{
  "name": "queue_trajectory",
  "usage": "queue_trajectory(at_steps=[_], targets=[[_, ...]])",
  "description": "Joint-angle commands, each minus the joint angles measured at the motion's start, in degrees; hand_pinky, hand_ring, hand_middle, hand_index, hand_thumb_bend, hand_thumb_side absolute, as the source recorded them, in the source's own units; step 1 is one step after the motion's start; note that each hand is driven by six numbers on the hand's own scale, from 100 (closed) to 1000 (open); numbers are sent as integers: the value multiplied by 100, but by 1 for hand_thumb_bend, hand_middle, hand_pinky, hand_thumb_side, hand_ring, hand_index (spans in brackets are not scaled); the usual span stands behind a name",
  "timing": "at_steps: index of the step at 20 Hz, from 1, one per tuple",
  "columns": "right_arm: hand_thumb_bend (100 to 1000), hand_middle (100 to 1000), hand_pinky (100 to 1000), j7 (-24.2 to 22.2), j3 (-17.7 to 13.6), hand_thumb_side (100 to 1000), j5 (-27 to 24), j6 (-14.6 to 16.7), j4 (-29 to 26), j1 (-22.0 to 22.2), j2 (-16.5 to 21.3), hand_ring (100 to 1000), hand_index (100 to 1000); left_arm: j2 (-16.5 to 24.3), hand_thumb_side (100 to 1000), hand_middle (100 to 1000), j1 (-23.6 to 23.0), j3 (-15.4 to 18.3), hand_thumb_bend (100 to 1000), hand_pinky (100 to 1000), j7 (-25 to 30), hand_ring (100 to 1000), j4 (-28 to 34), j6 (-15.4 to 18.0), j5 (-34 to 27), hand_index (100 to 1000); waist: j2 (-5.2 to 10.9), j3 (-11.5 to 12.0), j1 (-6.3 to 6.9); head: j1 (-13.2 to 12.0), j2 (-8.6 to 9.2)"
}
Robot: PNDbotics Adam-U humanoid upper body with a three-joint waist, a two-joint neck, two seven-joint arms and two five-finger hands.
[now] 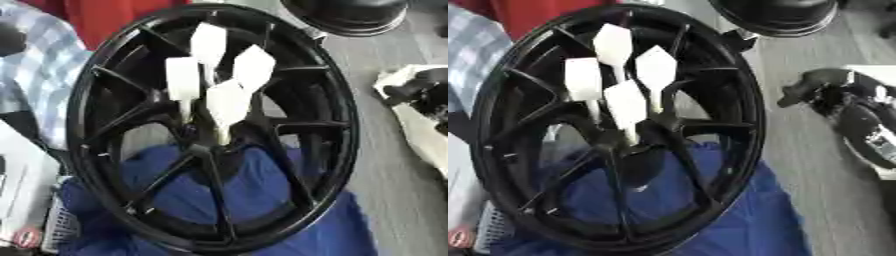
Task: Pull the pin out of the wheel hub.
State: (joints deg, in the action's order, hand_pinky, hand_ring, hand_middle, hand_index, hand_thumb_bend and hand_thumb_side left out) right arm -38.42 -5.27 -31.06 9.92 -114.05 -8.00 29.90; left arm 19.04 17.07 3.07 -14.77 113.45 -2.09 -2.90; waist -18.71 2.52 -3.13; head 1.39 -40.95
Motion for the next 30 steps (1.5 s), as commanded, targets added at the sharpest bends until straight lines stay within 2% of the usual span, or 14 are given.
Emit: queue_trajectory(at_steps=[1, 4, 6, 7, 10, 13, 15, 17, 23, 26, 30], targets=[[100, 761, 1000, -5, -31, 528, -59, 13, -54, -39, 101, 805, 879, 46, 612, 557, 10, 33, 100, 716, 7, 644, 115, 3, 32, 725, 140, -1, 2, -14, 7], [100, 770, 1000, -19, -7, 523, -154, 106, -54, -143, 256, 814, 883, 52, 612, 558, -8, 22, 100, 716, 35, 645, 115, -2, 43, 726, 156, -6, -9, -29, 2], [100, 781, 1000, -117, 39, 528, -256, 321, -54, -328, 551, 825, 888, 60, 612, 557, -18, 11, 100, 715, 48, 645, 115, -8, 44, 725, 183, -14, -23, -9, -29], [100, 785, 1000, -192, 66, 480, -298, 472, -54, -446, 743, 827, 889, 61, 612, 557, -21, 3, 100, 715, 55, 645, 115, -11, 41, 725, 201, -14, -32, 20, -45], [100, 779, 1000, -388, 214, 419, -310, 1093, -54, -911, 1493, 823, 882, 64, 612, 557, -28, -33, 100, 715, 96, 645, 115, -22, 27, 725, 250, 5, -57, 135, -84], [100, 767, 1000, -364, 380, 305, -165, 1564, -54, -1377, 2109, 816, 867, 90, 611, 557, -46, -49, 100, 714, 120, 647, 115, -30, 24, 725, 287, 37, -87, 234, -128], [100, 764, 1000, -286, 541, 253, -11, 1773, -54, -1725, 2467, 816, 863, 111, 612, 557, -60, -58, 100, 713, 129, 647, 115, -34, 20, 725, 308, 56, -119, 285, -151], [100, 763, 1000, -301, 751, 216, 188, 1819, -54, -2073, 2696, 816, 860, 128, 612, 557, -66, -74, 100, 713, 142, 647, 115, -44, 13, 725, 325, 71, -155, 333, -163], [100, 762, 1000, -288, 1398, 202, 1087, 1620, -7, -2935, 2898, 820, 851, 189, 613, 556, -60, -121, 100, 712, 194, 646, 115, -69, 9, 722, 347, 193, -272, 530, -167], [100, 764, 998, -392, 1631, 214, 1618, 1798, 324, -3316, 2783, 823, 849, 206, 614, 556, -55, -128, 100, 712, 190, 647, 115, -78, 3, 722, 338, 259, -321, 615, -150], [100, 771, 994, -562, 1925, 232, 2277, 2185, 1018, -3759, 2519, 828, 854, 225, 614, 556, -24, -143, 100, 711, 203, 647, 115, -75, 0, 722, 317, 343, -362, 703, -107]])
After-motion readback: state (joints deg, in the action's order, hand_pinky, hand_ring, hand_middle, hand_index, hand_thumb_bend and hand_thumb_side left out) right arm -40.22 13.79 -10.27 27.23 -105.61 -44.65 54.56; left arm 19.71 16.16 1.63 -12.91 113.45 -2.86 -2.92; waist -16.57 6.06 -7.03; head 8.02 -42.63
